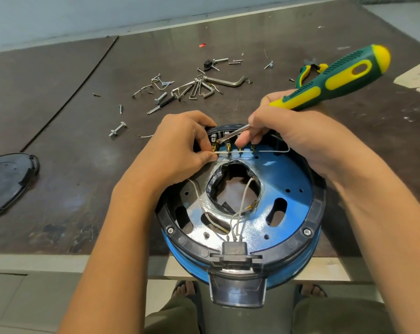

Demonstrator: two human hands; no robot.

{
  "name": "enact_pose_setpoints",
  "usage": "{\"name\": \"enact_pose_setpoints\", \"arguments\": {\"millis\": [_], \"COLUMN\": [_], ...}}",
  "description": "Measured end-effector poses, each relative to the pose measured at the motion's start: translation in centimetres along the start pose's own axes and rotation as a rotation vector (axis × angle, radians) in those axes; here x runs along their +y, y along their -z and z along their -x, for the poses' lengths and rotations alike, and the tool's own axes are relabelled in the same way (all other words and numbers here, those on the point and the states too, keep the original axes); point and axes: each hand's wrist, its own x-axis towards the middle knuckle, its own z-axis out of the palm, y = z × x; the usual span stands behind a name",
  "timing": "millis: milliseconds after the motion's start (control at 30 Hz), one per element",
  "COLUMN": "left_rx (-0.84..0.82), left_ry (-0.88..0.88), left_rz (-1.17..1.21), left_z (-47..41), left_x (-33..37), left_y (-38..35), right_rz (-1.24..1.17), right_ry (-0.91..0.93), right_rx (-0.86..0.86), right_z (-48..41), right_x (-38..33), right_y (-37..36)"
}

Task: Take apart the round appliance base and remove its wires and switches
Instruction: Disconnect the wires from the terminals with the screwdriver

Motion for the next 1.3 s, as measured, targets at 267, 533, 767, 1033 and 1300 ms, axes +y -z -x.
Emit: {"name": "enact_pose_setpoints", "arguments": {"millis": [267,533,767,1033,1300], "left_rx": [-0.009,-0.017,-0.025,-0.016,-0.029], "left_ry": [0.003,-0.001,-0.003,-0.011,-0.012], "left_rz": [0.016,0.018,0.023,0.016,0.008], "left_z": [0.2,0.3,0.3,0.3,0.2], "left_x": [0.4,0.5,0.5,0.5,0.5], "left_y": [0.2,0.3,0.3,0.3,0.4], "right_rz": [0.093,0.1,-0.019,0.065,-0.041], "right_ry": [-0.051,0.002,0.145,0.165,0.249], "right_rx": [-0.005,0.039,0.109,0.036,0.047], "right_z": [0.3,1.6,0.0,-0.3,-0.7], "right_x": [-0.8,-1.7,1.6,2.2,2.6], "right_y": [0.2,-0.2,0.8,0.8,1.2]}}
